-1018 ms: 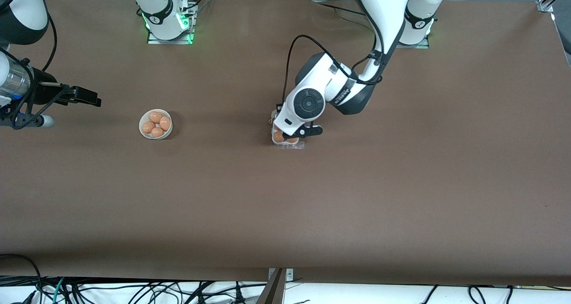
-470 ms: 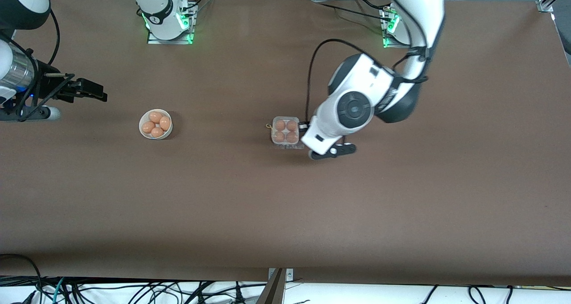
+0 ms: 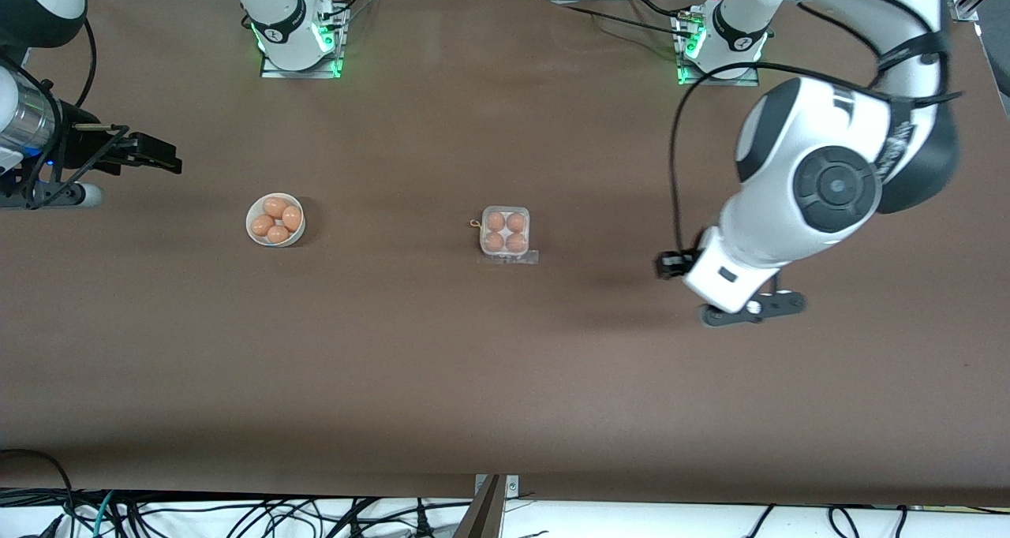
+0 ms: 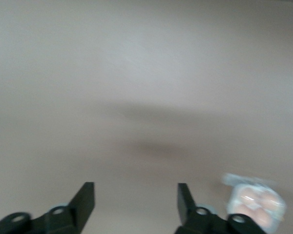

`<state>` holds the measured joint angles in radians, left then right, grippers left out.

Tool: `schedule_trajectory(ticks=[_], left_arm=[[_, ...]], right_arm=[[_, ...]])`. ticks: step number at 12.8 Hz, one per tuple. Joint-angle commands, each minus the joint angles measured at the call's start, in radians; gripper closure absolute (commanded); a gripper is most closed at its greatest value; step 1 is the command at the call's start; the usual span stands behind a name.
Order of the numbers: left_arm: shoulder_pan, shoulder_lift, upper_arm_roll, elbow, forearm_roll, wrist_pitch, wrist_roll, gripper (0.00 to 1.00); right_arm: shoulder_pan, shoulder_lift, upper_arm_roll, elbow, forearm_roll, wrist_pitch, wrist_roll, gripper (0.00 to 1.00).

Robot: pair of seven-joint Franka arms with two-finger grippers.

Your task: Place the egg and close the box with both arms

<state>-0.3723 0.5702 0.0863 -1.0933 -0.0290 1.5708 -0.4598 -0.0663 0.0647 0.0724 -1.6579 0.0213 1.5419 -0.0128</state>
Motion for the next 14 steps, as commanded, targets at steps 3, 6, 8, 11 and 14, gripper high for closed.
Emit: schedule_trajectory(ticks=[3,6,8,11,14], left_arm=[[0.053,-0.013,-0.014,0.016,0.092,-0.015,0.035,0.0],[0.146,-0.097,-0.013,-0.011,0.092,-0.014,0.227,0.0],[0.214,-0.182,-0.013,-0.106,0.083,-0.006,0.336,0.0],[0.309,-0.294,-0.013,-0.204,0.005,-0.005,0.461,0.0],[0.312,-0.452,-0.013,-0.399,0.003,-0.005,0.461,0.0]], right_arm=[[-0.017,-0.025,0.024,0.003,-0.02,-0.019,-0.007,0.0],[-0.016,-0.026,0.024,0.006,-0.021,-0.032,-0.006,0.0],[-0.016,-0.025,0.023,0.006,-0.024,-0.031,-0.016,0.0],[-0.016,-0.025,0.015,0.006,-0.026,-0.032,-0.078,0.0],[-0.016,-0.025,0.013,0.006,-0.027,-0.032,-0.075,0.0]])
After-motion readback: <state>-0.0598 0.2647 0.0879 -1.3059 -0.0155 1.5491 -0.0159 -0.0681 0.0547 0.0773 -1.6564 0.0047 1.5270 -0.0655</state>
